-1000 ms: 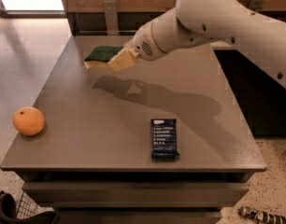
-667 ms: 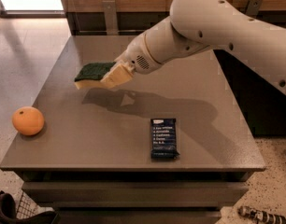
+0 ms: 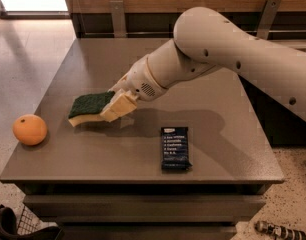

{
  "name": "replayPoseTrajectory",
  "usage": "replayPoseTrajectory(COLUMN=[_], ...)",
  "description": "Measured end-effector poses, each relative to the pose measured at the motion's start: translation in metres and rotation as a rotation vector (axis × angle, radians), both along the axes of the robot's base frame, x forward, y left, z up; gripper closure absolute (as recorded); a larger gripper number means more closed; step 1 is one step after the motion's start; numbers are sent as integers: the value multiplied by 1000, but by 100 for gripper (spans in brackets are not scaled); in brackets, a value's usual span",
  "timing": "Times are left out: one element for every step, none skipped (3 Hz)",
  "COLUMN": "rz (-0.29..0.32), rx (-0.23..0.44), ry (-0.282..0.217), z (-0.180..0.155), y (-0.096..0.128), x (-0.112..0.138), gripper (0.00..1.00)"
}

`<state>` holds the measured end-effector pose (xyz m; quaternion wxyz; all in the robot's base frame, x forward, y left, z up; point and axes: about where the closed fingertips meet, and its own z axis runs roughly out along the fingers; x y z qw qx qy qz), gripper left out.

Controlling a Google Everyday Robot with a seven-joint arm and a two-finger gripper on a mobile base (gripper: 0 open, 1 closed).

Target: Move sponge near orange

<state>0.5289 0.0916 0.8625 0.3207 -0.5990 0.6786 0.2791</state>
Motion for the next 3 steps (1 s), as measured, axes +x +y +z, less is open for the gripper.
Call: replayPoseTrajectory(rz=[19, 25, 27], rx=[3, 2, 2], ry=[13, 14, 14], z=[-8, -9, -9], y=[-2, 0, 1], x=[-12, -14, -15], gripper=[100, 71, 47])
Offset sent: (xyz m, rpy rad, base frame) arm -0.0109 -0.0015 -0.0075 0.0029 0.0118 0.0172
